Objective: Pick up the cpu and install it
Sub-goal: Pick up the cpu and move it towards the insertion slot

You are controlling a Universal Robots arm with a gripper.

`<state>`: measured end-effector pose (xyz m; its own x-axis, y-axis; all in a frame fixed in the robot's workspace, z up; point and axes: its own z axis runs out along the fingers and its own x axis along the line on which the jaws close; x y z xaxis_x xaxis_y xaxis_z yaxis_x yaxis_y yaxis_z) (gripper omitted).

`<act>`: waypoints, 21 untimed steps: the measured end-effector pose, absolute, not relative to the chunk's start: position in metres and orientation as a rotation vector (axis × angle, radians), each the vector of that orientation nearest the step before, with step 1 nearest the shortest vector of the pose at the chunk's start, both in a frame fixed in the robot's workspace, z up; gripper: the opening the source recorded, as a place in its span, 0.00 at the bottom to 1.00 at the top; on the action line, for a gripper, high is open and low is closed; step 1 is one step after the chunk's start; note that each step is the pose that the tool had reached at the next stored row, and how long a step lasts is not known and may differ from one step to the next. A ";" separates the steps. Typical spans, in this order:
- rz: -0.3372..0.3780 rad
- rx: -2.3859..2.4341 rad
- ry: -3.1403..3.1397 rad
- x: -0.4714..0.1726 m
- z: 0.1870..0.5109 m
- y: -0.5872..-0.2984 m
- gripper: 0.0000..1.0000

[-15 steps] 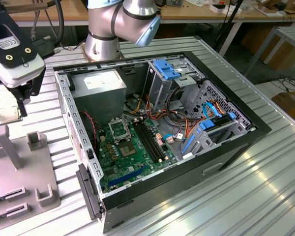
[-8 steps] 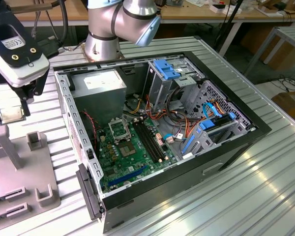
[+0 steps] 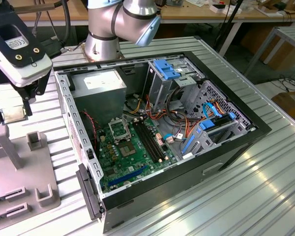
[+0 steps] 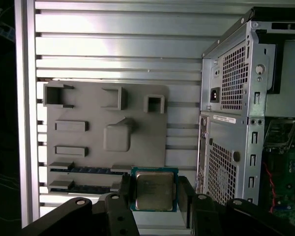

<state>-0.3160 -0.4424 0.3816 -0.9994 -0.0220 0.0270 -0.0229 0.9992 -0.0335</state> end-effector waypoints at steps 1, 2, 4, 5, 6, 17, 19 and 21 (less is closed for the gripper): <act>0.053 0.035 -3.114 -0.316 0.382 -0.442 0.47; 0.053 0.035 -3.114 -0.315 0.382 -0.442 0.47; 0.053 0.035 -3.114 -0.315 0.381 -0.442 0.47; 0.053 0.035 -3.114 -0.314 0.381 -0.442 0.47; 0.053 0.035 -3.114 -0.314 0.381 -0.442 0.47; 0.053 0.035 -3.114 -0.306 0.381 -0.442 0.47; 0.053 0.035 -3.114 -0.305 0.381 -0.442 0.47; 0.053 0.035 -3.114 -0.304 0.380 -0.442 0.47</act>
<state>-0.3041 -0.4424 0.3804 -0.9994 -0.0220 0.0269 -0.0229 0.9992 -0.0335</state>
